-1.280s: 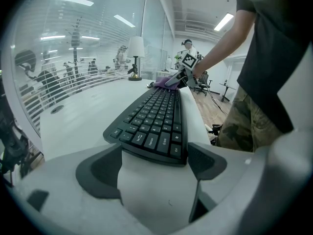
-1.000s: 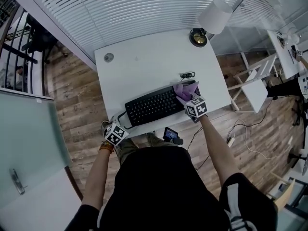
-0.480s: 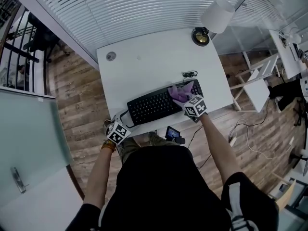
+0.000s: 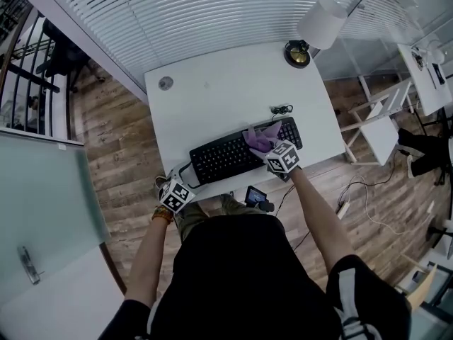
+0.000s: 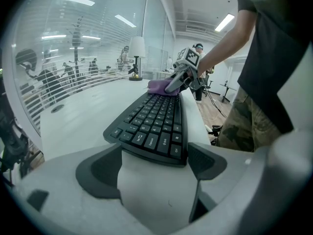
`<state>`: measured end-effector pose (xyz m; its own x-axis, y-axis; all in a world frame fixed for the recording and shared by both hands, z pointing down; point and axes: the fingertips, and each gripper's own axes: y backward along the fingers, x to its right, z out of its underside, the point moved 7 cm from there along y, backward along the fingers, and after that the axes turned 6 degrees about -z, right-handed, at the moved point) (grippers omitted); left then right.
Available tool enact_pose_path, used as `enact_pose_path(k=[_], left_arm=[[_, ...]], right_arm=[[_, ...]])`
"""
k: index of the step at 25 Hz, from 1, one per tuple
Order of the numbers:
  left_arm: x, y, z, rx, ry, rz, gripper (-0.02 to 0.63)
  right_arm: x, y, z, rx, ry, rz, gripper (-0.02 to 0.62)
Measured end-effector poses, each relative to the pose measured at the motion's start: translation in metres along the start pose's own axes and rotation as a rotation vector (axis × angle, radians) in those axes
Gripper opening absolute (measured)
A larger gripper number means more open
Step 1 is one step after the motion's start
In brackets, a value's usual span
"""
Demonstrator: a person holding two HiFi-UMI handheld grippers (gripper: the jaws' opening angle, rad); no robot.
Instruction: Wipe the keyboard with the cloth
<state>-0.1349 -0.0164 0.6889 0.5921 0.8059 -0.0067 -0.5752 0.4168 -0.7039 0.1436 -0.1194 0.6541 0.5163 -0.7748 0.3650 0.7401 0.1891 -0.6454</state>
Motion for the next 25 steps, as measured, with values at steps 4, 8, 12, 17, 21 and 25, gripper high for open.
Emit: enact_pose_path(k=[4, 8, 12, 17, 21, 25], left_arm=[[0.001, -0.002, 0.0, -0.003, 0.004, 0.0, 0.416], [0.0, -0.002, 0.0, 0.0, 0.003, -0.001, 0.416], [0.001, -0.002, 0.001, 0.002, 0.004, -0.003, 0.416], [0.002, -0.002, 0.0, 0.001, 0.012, -0.003, 0.416], [0.001, -0.002, 0.001, 0.0, 0.016, -0.004, 0.416], [0.0, -0.002, 0.0, 0.011, 0.031, -0.005, 0.414]], right_arm=[[-0.013, -0.014, -0.006, -0.04, 0.046, -0.038, 0.107], [-0.021, -0.024, -0.011, -0.044, 0.025, -0.08, 0.106], [-0.027, -0.032, -0.014, -0.067, 0.04, -0.109, 0.106], [-0.041, -0.045, -0.02, -0.082, 0.06, -0.141, 0.104], [-0.052, -0.057, -0.025, -0.092, 0.06, -0.167, 0.104], [-0.063, -0.071, -0.031, -0.121, 0.066, -0.213, 0.104]])
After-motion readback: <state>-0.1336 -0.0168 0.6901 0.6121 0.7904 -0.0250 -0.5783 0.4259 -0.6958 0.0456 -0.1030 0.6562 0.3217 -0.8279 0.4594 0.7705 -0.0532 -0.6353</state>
